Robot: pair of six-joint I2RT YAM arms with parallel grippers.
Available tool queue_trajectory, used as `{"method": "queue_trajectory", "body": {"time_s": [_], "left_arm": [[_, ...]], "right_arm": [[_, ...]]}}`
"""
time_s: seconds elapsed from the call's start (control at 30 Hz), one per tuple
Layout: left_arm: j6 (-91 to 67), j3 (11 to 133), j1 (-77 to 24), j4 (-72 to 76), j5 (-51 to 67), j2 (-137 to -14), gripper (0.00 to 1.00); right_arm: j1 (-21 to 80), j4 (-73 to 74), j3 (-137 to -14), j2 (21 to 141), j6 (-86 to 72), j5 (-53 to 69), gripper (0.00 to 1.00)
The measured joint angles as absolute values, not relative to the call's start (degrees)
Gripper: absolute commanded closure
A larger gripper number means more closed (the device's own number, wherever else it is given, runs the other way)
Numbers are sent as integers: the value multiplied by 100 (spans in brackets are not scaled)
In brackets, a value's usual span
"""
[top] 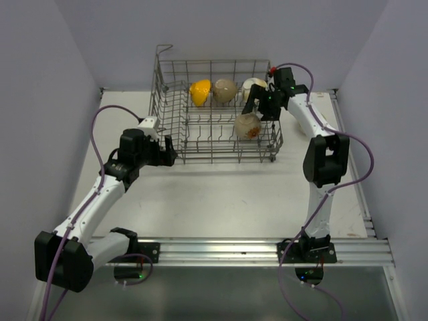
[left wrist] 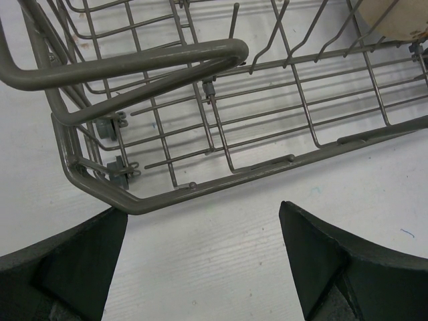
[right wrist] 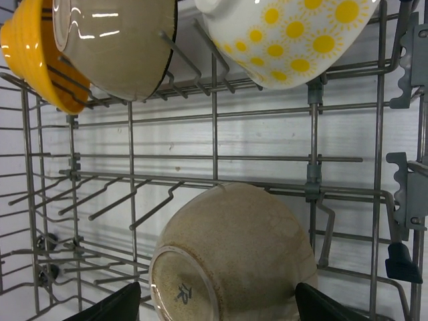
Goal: Unload the bowls from the dish rack
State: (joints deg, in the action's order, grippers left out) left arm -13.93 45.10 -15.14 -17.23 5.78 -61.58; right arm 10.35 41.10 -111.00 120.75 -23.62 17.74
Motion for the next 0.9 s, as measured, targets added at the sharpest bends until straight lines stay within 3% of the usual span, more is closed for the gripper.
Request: {"method": "queue_trajectory", "body": {"time_s": [0.43, 0.9], "left_arm": [[-1393, 4510, -1514, -1723, 582, -6160, 0], [-1393, 4510, -1514, -1730, 578, -6160, 0]], "right_arm": [[1317, 5441, -12119, 12119, -2071, 670, 1], [1693, 5607, -12223, 12610, -2209, 30, 1]]}}
